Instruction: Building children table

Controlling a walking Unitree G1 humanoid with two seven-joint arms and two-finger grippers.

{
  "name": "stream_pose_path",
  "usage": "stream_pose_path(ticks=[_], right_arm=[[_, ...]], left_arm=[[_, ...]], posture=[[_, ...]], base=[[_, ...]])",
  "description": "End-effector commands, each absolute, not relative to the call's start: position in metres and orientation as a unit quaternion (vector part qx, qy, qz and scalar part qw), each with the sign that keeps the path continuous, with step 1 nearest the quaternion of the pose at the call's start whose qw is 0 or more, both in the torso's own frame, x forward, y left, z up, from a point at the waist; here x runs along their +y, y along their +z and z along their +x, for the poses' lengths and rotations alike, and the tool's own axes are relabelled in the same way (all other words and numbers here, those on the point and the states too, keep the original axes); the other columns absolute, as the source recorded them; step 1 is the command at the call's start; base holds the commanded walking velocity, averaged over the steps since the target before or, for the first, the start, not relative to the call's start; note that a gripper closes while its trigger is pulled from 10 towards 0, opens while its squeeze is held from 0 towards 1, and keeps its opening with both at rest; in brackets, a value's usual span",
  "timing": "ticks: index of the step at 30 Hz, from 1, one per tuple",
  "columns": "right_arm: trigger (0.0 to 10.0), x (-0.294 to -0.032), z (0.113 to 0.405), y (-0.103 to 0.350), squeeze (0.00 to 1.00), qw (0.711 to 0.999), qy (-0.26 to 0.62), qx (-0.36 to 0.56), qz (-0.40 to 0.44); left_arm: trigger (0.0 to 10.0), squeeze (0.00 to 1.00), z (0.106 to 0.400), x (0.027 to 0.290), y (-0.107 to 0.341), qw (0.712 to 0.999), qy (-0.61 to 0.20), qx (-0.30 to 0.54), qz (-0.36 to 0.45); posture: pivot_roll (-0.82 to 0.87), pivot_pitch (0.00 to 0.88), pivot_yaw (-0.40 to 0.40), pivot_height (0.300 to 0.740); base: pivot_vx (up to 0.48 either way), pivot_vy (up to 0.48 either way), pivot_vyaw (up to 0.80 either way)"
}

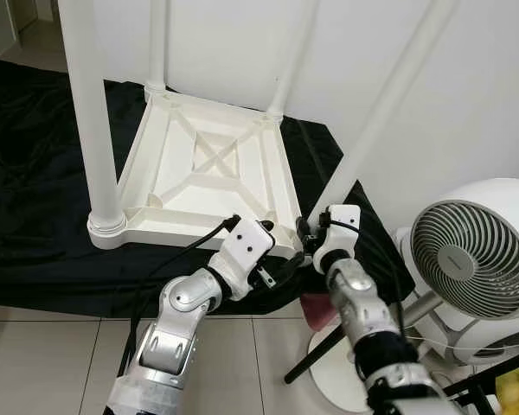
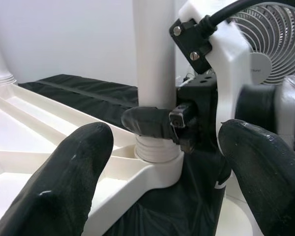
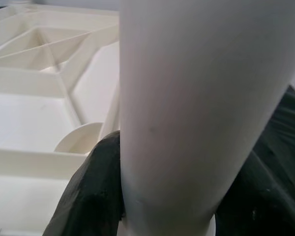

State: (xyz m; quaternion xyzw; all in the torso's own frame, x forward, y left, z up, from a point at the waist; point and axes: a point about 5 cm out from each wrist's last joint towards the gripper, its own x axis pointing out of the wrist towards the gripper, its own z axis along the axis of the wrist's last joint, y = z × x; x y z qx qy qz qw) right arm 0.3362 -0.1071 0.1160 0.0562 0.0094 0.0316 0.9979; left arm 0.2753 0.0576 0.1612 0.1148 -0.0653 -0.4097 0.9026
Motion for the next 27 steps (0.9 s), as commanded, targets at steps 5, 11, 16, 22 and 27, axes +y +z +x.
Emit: stream_pose_path(ticks=[5,11,16,22,27], right_arm=[[10.0,-0.099,0.324,0.101,0.0,0.997,0.025,0.05,0.049],[10.0,-0.104,0.325,0.109,1.0,0.997,0.043,0.028,0.056],[10.0,-0.112,0.324,0.115,1.0,0.997,0.049,0.02,0.057],[10.0,-0.133,0.332,0.119,0.0,0.991,0.131,0.004,0.015],[10.0,-0.141,0.337,0.122,0.0,0.982,0.19,0.0,0.003]], left_arm=[[10.0,0.0,0.277,0.057,0.162,0.923,-0.363,-0.066,0.105],[10.0,0.0,0.278,0.057,0.162,0.923,-0.364,-0.065,0.106],[10.0,0.0,0.278,0.058,0.162,0.924,-0.362,-0.064,0.105],[10.0,0.0,0.277,0.056,0.161,0.92,-0.371,-0.062,0.112],[10.0,0.0,0.275,0.057,0.161,0.919,-0.374,-0.061,0.111]], posture=[[0.04,0.011,-0.233,0.74],[0.04,0.009,-0.233,0.74],[0.04,0.003,-0.229,0.74],[0.04,0.0,-0.226,0.74],[0.05,0.0,-0.222,0.74]], base=[[0.0,0.0,0.0],[0.0,0.0,0.0],[0.0,0.0,0.0],[0.0,0.0,0.0],[0.0,0.0,0.0]])
